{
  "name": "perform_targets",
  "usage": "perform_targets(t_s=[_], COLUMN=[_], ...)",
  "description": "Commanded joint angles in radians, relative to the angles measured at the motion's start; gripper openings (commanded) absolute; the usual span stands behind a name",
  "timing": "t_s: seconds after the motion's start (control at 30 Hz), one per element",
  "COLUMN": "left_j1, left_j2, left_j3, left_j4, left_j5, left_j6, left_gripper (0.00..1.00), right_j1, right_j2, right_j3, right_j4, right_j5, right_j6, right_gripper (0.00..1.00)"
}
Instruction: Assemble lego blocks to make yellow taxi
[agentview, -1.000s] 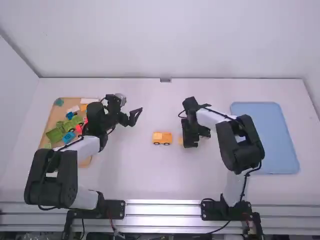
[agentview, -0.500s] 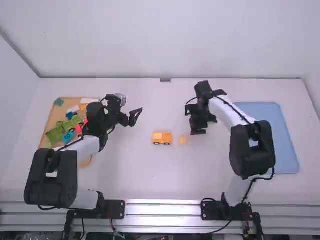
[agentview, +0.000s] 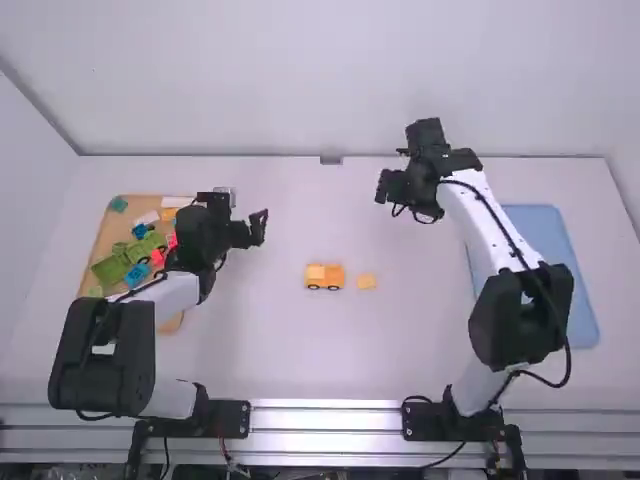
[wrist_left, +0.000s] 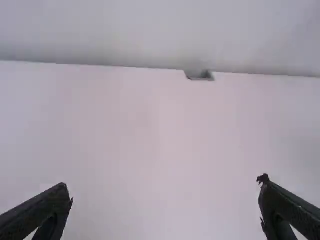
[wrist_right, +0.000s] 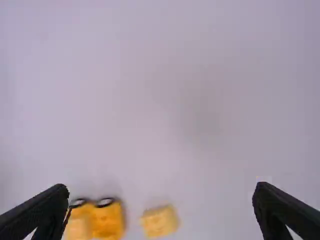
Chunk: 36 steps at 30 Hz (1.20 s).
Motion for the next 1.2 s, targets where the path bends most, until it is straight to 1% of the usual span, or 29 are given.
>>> perform_targets(t_s=[0.0,0.13,0.17,0.2,0.27,0.3,0.37,0.4,0.47,0.5,0.57,0.63,0.67,0.83,0.97,1.07,1.17], left_j1=[-0.003,-0.003,-0.003,-0.003,-0.003,-0.003,-0.003,-0.003,-0.003,-0.003,-0.003,-0.003,-0.003,-0.003,-0.004,-0.006,-0.021], left_j2=[0.003,0.003,0.003,0.003,0.003,0.003,0.003,0.003,0.003,0.003,0.003,0.003,0.003,0.004,0.029,0.059,0.1], left_j3=[-0.003,-0.003,-0.003,-0.003,-0.003,-0.003,-0.003,-0.003,-0.003,-0.003,-0.003,-0.003,-0.003,-0.003,-0.001,-0.001,0.008], left_j4=[-0.012,-0.021,-0.02,-0.018,-0.018,-0.018,-0.019,-0.019,-0.02,-0.022,-0.023,-0.023,-0.023,-0.026,-0.019,-0.016,0.015], left_j5=[0.0,0.159,0.249,0.275,0.372,0.418,0.459,0.499,0.55,0.588,0.659,0.699,0.739,0.813,0.882,0.912,0.924], left_j6=[-0.059,0.1,0.188,0.211,0.304,0.35,0.386,0.422,0.465,0.502,0.569,0.608,0.642,0.69,0.753,0.793,0.792], left_gripper=[0.99,0.99,0.99,0.99,0.99,0.99,0.99,0.99,0.99,0.99,0.99,0.99,0.99,0.99,0.99,0.99,0.99], right_j1=[0.0,0.0,0.0,0.0,0.0,0.0,0.0,-0.002,-0.011,-0.019,-0.033,-0.041,-0.047,-0.047,-0.044,-0.048,-0.063], right_j2=[-0.007,-0.007,-0.007,-0.007,-0.007,-0.007,-0.007,-0.007,-0.007,-0.007,-0.007,-0.007,-0.007,-0.007,-0.007,-0.007,-0.007], right_j3=[-0.007,-0.006,-0.006,-0.007,-0.025,-0.045,-0.072,-0.111,-0.172,-0.22,-0.305,-0.357,-0.41,-0.498,-0.526,-0.559,-0.593], right_j4=[0.002,0.051,0.071,0.075,0.097,0.117,0.137,0.158,0.184,0.204,0.261,0.318,0.386,0.525,0.57,0.58,0.583], right_j5=[0.092,0.081,0.039,0.013,-0.137,-0.241,-0.344,-0.467,-0.626,-0.729,-0.836,-0.853,-0.856,-0.935,-0.922,-0.924,-0.928], right_j6=[-0.22,-0.239,-0.285,-0.317,-0.494,-0.607,-0.718,-0.856,-1.049,-1.188,-1.37,-1.43,-1.474,-1.452,-1.423,-1.498,-1.525], right_gripper=[0.98,0.98,0.98,0.98,0.98,0.98,0.98,0.98,0.98,0.98,0.98,0.98,0.98,0.98,0.98,0.98,0.98])
